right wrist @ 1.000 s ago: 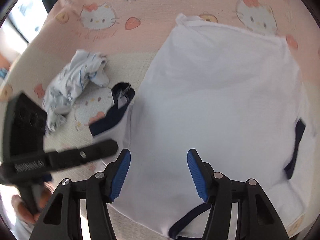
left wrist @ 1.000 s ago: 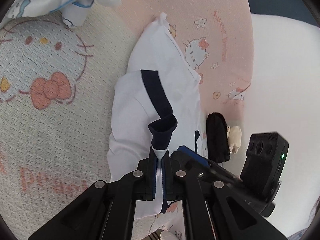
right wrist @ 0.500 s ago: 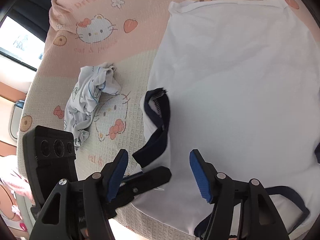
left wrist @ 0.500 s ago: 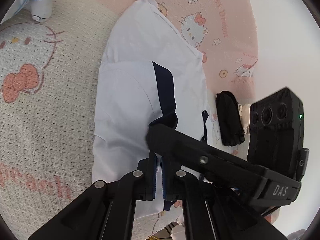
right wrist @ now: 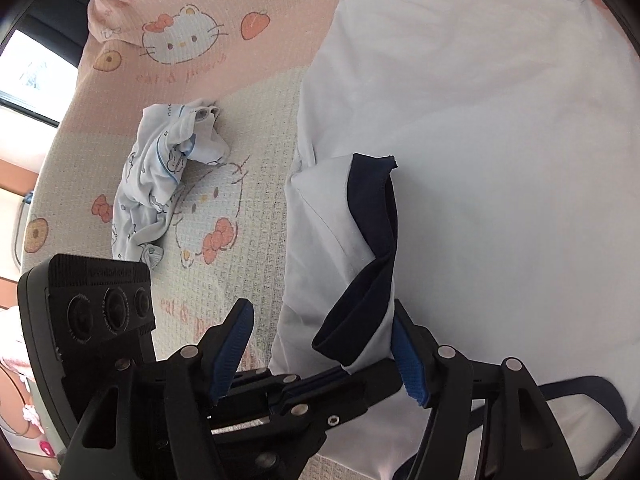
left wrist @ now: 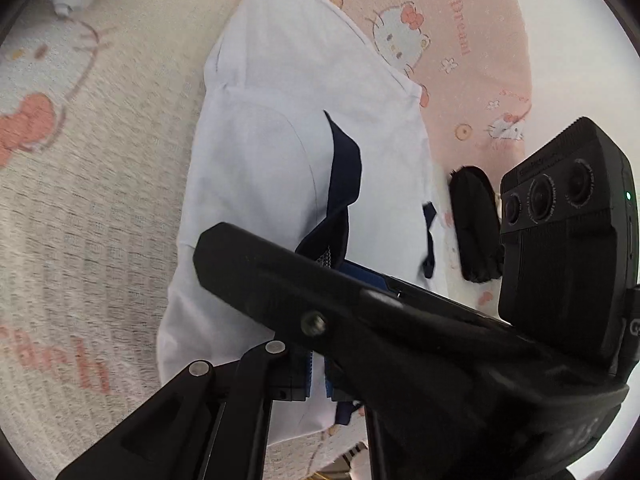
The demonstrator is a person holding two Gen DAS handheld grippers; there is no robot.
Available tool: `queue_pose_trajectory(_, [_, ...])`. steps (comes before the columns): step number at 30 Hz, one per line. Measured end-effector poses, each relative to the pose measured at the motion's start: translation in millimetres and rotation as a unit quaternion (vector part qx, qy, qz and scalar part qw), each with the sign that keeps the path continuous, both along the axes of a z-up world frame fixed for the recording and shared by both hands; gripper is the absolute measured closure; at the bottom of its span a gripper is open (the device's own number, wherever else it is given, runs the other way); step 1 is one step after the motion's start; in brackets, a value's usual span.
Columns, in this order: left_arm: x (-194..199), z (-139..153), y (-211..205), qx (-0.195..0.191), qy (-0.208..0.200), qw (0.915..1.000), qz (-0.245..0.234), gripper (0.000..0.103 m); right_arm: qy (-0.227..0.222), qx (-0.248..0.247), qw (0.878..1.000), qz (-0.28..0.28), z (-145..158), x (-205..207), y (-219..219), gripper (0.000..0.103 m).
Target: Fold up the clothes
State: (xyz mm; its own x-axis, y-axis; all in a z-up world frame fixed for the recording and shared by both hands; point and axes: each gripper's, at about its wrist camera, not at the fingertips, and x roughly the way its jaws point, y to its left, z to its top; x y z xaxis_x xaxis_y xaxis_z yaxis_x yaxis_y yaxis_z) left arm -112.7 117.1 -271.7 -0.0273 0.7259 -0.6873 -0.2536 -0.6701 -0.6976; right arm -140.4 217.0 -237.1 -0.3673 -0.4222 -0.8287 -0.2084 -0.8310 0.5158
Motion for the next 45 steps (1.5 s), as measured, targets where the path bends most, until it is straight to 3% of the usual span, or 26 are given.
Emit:
queue_pose_trajectory(3, [7.6,13.2,1.7,-0.018,0.046,0.9988,0.000,0.100,0.001,0.039,0.999,-0.002,2.1,-0.9,-0.2,0.071])
queue_pose_trajectory(7, [9.8,13.3,1.3,-0.079,0.055,0.9949,0.029,0.095,-0.005,0.020,1.000,-0.021,0.4,4.3,12.9,0.083])
queue_pose_trajectory(9, [9.7,9.8,6.4,-0.109,0.057,0.9919,0.033,0.087,-0.014,0.017,0.999,-0.036,-0.3,9.7,19.8,0.084])
queue_pose_trajectory(14, [13.2,13.5,14.1,-0.128,0.065,0.9891,0.034,0.077,-0.016,0.012,0.998,-0.062,3.2,24.6,33.2,0.084])
queue_pose_trajectory(16, [11.6,13.3,16.8,-0.129,0.053,0.9893,0.041,0.074,-0.013,0.011,0.997,-0.071,7.3,28.9,38.1,0.084])
queue_pose_trajectory(20, [8.2,11.9,15.8,-0.109,0.020,0.9928,0.045,0.053,0.000,0.004,0.996,-0.088,20.4,38.3,47.8,0.083])
queue_pose_trajectory(22, [9.0,12.3,17.5,-0.108,0.014,0.9928,0.050,0.049,0.003,0.005,0.996,-0.093,27.5,43.7,53.2,0.083])
queue_pose_trajectory(28, [12.1,16.1,24.8,-0.123,0.005,0.9892,0.080,0.048,0.014,0.000,0.993,-0.113,42.7,66.8,70.7,0.061])
queue_pose_trajectory(35, [27.2,50.0,42.2,-0.174,0.081,0.9799,0.054,0.048,0.012,-0.026,0.990,-0.138,46.8,92.6,93.5,0.051])
queue_pose_trajectory(41, [40.4,57.0,38.1,-0.250,0.152,0.9560,0.010,0.048,0.003,-0.015,0.987,-0.160,48.9,100.6,103.0,0.050])
queue_pose_trajectory(45, [48.1,53.8,35.6,-0.278,0.179,0.9435,-0.019,0.048,-0.007,0.013,0.988,-0.157,50.3,96.6,99.4,0.047])
